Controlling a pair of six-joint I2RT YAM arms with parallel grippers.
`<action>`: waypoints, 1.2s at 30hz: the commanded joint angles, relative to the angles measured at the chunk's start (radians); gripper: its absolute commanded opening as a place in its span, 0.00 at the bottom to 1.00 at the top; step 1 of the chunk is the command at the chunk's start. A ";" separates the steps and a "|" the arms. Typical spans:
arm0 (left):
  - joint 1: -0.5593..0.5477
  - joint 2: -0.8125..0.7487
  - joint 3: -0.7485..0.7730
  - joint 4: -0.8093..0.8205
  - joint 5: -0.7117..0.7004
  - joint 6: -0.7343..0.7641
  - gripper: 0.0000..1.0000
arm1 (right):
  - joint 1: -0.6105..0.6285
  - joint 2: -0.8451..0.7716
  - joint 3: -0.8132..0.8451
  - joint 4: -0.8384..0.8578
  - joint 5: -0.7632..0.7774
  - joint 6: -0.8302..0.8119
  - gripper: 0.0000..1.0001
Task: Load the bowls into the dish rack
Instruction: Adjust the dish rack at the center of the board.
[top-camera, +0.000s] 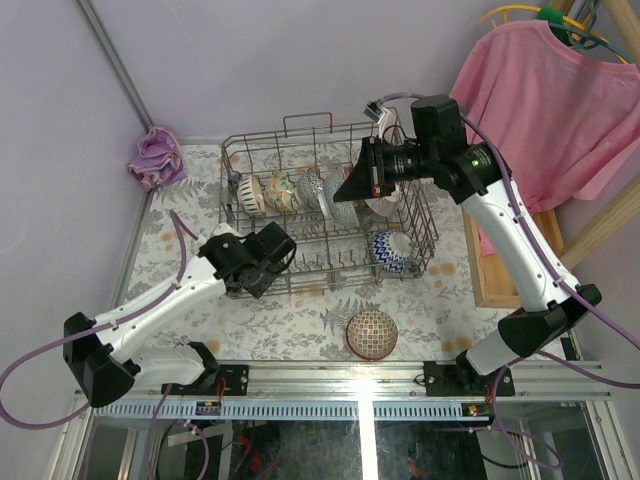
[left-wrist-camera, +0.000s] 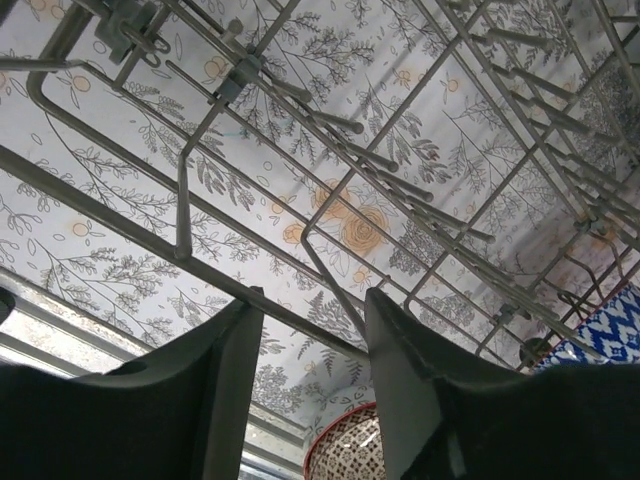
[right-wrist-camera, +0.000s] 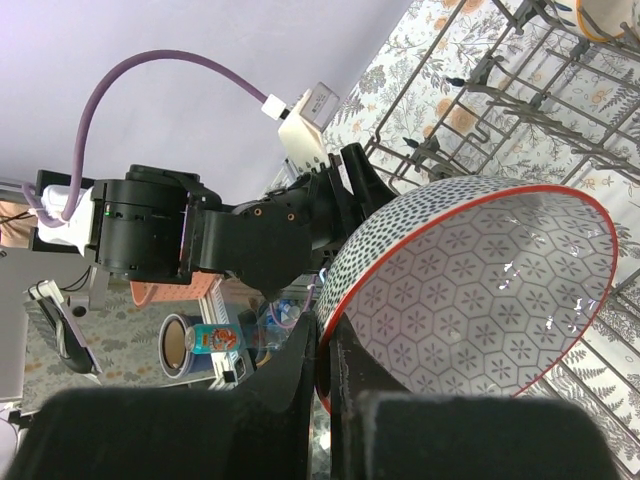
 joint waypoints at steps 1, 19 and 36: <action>0.034 -0.010 -0.037 0.068 0.017 0.037 0.37 | 0.006 -0.048 0.028 -0.023 -0.063 -0.019 0.00; 0.287 -0.083 -0.109 0.089 0.052 0.220 0.11 | 0.091 0.082 0.101 -0.005 -0.075 -0.034 0.00; 0.577 -0.103 -0.154 0.173 0.152 0.454 0.11 | 0.199 0.250 0.211 0.007 -0.121 -0.053 0.00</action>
